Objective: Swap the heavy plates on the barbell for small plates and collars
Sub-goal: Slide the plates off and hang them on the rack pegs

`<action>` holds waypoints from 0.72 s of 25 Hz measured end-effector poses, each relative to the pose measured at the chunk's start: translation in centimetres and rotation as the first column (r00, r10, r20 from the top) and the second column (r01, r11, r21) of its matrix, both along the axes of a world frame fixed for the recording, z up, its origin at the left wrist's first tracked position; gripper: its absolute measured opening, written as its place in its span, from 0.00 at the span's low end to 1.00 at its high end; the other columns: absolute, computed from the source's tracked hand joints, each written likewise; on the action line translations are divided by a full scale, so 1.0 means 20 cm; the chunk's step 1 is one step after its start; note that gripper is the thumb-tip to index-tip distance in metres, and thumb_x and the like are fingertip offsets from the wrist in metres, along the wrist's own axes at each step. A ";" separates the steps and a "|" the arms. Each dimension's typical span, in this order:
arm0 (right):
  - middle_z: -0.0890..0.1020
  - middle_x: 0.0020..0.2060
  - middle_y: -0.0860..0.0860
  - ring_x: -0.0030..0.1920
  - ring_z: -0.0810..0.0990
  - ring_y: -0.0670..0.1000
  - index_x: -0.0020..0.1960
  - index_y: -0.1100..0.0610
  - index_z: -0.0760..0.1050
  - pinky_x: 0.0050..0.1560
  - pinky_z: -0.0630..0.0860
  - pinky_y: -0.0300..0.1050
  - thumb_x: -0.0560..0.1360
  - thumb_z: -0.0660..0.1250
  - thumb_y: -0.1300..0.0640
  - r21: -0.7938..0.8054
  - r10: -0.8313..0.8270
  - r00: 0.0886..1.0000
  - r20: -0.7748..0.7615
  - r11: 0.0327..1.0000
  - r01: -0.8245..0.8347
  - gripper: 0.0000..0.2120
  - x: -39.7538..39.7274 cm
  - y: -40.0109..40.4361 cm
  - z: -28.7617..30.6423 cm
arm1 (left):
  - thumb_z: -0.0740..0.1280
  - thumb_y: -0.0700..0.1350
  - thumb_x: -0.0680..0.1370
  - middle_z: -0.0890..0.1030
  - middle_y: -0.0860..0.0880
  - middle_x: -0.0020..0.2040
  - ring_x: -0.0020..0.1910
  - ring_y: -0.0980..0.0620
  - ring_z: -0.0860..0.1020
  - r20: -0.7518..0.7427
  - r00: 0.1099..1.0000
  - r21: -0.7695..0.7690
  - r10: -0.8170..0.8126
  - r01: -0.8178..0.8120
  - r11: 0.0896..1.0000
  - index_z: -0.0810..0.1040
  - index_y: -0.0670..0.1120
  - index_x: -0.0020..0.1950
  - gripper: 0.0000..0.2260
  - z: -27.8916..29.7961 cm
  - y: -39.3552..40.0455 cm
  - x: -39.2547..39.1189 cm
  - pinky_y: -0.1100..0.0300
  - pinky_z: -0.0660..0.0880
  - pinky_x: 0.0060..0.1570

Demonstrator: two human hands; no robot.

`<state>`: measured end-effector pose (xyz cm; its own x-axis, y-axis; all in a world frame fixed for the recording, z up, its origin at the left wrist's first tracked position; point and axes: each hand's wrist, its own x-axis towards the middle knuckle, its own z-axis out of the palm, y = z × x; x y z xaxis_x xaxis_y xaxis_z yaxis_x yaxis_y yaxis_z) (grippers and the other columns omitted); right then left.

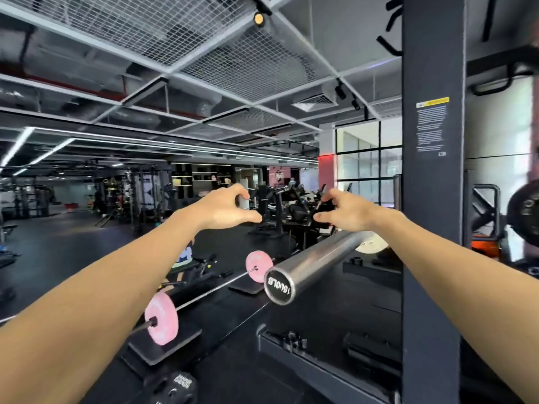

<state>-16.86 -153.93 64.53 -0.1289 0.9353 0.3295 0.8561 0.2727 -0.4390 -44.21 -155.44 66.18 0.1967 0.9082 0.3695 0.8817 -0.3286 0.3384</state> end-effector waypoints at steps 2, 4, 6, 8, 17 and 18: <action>0.68 0.70 0.55 0.67 0.70 0.57 0.73 0.52 0.61 0.68 0.67 0.54 0.75 0.67 0.42 -0.030 -0.067 0.998 0.001 0.997 0.067 0.32 0.11 0.10 -0.02 | 0.70 0.61 0.73 0.69 0.46 0.70 0.67 0.46 0.70 0.027 0.998 -0.012 -0.064 0.064 0.998 0.67 0.53 0.70 0.29 -0.04 0.17 0.08 0.54 0.68 0.59; 0.68 0.70 0.53 0.67 0.70 0.57 0.72 0.52 0.61 0.67 0.68 0.55 0.73 0.68 0.41 -0.049 -0.156 0.988 0.022 0.986 0.157 0.33 0.23 0.17 -0.06 | 0.70 0.60 0.73 0.69 0.45 0.70 0.66 0.46 0.71 0.026 0.992 -0.038 -0.122 0.123 0.992 0.68 0.52 0.69 0.28 -0.08 0.33 0.18 0.55 0.68 0.59; 0.68 0.70 0.51 0.67 0.70 0.57 0.72 0.50 0.61 0.68 0.66 0.58 0.70 0.66 0.38 -0.056 -0.260 0.963 0.067 0.963 0.264 0.35 0.34 0.22 -0.12 | 0.70 0.59 0.74 0.69 0.45 0.70 0.66 0.46 0.70 0.025 0.983 -0.053 -0.183 0.184 0.982 0.67 0.51 0.70 0.28 -0.11 0.49 0.28 0.55 0.67 0.59; 0.66 0.71 0.50 0.69 0.69 0.57 0.73 0.50 0.60 0.69 0.64 0.60 0.70 0.65 0.37 -0.091 -0.350 0.932 0.092 0.929 0.358 0.36 0.44 0.27 -0.17 | 0.69 0.58 0.75 0.69 0.45 0.71 0.68 0.46 0.69 0.024 0.967 -0.073 -0.254 0.255 0.964 0.66 0.51 0.71 0.28 -0.14 0.66 0.41 0.57 0.66 0.58; 0.76 0.42 0.49 0.40 0.74 0.50 0.66 0.61 0.63 0.39 0.68 0.44 0.79 0.61 0.51 -0.132 -0.551 0.834 -0.023 0.829 0.544 0.21 0.63 0.47 -0.25 | 0.66 0.50 0.79 0.75 0.46 0.68 0.65 0.48 0.73 0.091 0.810 -0.077 -0.579 0.586 0.807 0.67 0.45 0.72 0.23 -0.26 1.14 1.05 0.63 0.67 0.56; 0.76 0.44 0.51 0.41 0.74 0.50 0.64 0.61 0.64 0.39 0.67 0.43 0.80 0.60 0.51 -0.123 -0.547 0.836 -0.037 0.833 0.540 0.18 0.62 0.50 -0.26 | 0.66 0.49 0.79 0.77 0.46 0.64 0.62 0.48 0.75 0.098 0.797 -0.066 -0.596 0.602 0.796 0.70 0.45 0.70 0.20 -0.26 1.17 1.10 0.62 0.68 0.53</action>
<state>-4.52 -144.00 59.41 0.4293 0.8767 0.2169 0.8198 -0.2776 -0.5008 -22.25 -132.06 60.95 0.6895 0.6466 0.3262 0.4920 -0.7487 0.4442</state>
